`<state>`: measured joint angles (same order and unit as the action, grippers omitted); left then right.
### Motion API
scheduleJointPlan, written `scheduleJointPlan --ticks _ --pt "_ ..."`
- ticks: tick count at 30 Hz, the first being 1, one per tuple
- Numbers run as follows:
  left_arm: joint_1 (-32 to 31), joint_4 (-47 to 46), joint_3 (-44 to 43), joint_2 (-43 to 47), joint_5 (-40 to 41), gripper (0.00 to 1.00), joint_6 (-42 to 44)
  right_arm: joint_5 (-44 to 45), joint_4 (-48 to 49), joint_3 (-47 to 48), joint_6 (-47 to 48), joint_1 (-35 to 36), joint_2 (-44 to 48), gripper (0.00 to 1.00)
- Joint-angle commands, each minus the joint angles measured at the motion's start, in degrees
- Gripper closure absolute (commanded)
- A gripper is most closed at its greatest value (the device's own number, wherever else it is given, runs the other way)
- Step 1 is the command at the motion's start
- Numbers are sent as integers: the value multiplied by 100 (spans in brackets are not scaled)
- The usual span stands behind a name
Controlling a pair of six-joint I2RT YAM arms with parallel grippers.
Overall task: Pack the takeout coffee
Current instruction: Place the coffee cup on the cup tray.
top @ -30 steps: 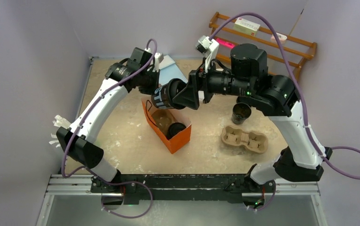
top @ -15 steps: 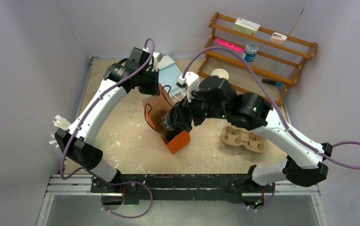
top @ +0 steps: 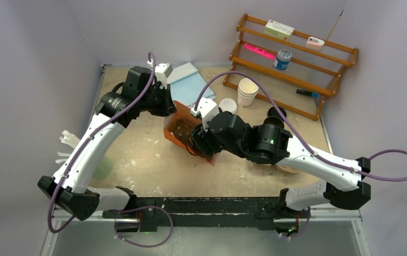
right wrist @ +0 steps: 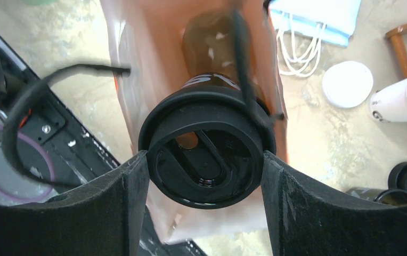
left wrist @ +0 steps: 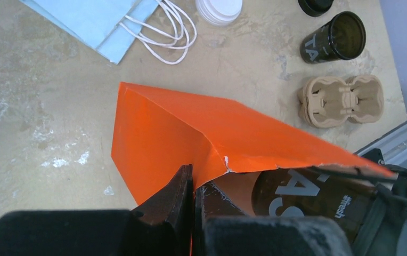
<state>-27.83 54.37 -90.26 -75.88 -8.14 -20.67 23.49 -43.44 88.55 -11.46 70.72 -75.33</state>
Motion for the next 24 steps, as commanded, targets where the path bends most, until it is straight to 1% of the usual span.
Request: scheduleJointPlan --ticks 1,4,9,11,15,19,24 --pt "-23 -801 675 461 -327 100 -288 345 650 307 374 85 -127 87" --pt "-25 -1015 897 503 -498 100 -398 361 889 280 544 99 -332 88" --pt "-22 -1281 975 407 -766 100 -471 519 1347 51 790 99 -421 89" --pt "-16 -1313 971 355 -820 100 -478 433 1483 -116 852 100 -436 89" --pt "-20 -1328 851 82 -928 100 -432 73 1502 -331 800 100 -471 89" --pt "-27 -1550 765 -195 -1246 100 -430 -313 1435 -449 696 89 -542 89" --pt "-21 -1793 745 -352 -1542 100 -397 -96 1455 -586 825 74 -668 89"
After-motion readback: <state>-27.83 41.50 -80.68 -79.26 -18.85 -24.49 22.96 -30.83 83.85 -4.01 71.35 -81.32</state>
